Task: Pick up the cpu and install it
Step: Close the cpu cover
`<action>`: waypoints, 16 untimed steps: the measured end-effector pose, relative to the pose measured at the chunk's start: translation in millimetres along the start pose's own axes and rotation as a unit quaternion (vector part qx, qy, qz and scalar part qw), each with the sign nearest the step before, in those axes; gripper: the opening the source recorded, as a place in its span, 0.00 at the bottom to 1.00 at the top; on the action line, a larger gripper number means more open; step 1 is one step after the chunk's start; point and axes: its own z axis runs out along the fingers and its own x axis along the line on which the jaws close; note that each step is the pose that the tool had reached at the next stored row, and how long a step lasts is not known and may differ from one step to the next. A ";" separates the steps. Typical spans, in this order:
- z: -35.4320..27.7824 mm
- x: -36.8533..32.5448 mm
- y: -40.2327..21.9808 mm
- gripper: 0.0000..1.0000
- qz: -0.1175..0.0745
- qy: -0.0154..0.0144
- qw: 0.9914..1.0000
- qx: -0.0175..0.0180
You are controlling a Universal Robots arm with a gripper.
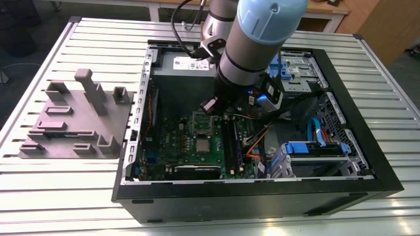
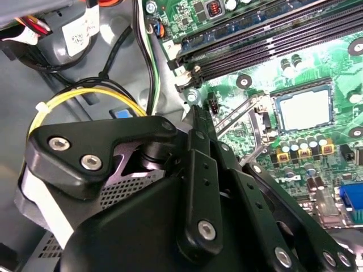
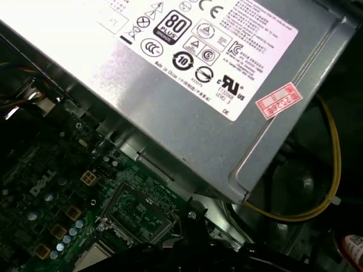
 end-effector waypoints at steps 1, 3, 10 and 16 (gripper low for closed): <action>-0.2 0.2 0.1 0.10 -0.003 0.002 1.000 0.001; -0.6 0.6 0.5 0.10 -0.011 0.005 1.000 0.003; -5.4 0.8 2.0 0.10 -0.033 0.011 0.999 0.004; -8.6 0.9 2.9 0.10 -0.051 0.015 0.999 0.002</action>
